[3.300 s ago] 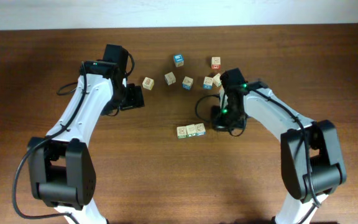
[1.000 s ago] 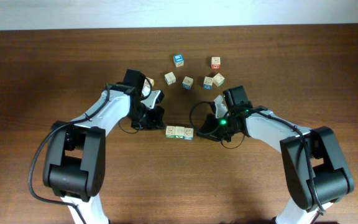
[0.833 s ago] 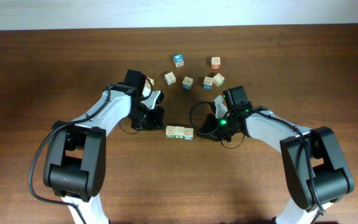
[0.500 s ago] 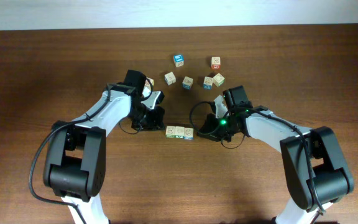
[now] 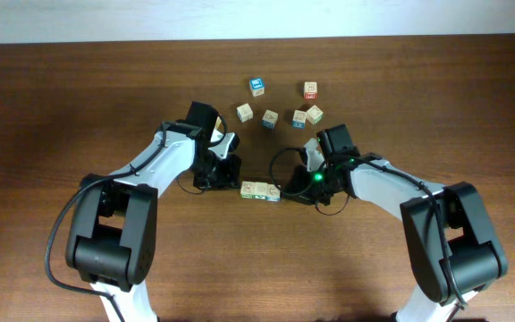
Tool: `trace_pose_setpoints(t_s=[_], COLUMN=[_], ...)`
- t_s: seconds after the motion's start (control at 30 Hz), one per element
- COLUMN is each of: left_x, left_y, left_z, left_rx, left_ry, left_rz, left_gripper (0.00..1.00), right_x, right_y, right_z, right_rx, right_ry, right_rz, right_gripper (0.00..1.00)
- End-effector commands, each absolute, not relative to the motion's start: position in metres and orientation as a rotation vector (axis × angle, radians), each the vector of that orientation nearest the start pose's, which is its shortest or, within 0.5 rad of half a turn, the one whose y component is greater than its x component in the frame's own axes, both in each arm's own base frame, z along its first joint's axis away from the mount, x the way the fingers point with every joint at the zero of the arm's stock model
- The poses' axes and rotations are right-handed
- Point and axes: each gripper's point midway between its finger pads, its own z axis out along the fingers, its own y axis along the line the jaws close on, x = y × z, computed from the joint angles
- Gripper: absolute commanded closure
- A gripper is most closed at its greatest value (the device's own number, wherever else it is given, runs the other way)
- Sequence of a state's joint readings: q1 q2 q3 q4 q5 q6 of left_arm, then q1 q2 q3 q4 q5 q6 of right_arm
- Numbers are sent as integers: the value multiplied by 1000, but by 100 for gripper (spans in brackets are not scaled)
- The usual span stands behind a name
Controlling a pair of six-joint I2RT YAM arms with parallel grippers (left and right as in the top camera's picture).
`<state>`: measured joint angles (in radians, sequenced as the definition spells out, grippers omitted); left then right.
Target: Rotate 3 blocks
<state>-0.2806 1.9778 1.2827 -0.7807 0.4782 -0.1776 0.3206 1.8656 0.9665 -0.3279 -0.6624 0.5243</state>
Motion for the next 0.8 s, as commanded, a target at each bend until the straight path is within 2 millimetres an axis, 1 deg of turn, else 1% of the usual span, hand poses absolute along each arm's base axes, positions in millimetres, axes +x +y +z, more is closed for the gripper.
trace_pose_setpoints(t_s=[0.0,0.27,0.33,0.4,0.5,0.67,0.77], left_x=[332,332,332,330,328,328,328], left_y=[-179,-182,-182,-185,-190,-190,-190], left_z=[16,17,17,17,17,17,17], left_rx=[181,182,182,196,223,223,223], left_ry=[3078,3076,3076,3077,3076,3077,3077], left_rz=[-759,-783,-783,-783,-783,-784,-784], left_gripper=[100,100,100,100,100,100,100], right_x=[312,314,315,315,316,317,318], right_y=[217,218,222,223,233,237,243], right_z=[10,11,15,16,26,39,51], right_rx=[128,119,74,67,14,-19,-57], right_ry=[2913,2904,2879,2872,2837,2801,2772], right_rz=[1104,1106,1144,1157,1192,1202,1205], right_gripper=[96,96,95,96,95,96,96])
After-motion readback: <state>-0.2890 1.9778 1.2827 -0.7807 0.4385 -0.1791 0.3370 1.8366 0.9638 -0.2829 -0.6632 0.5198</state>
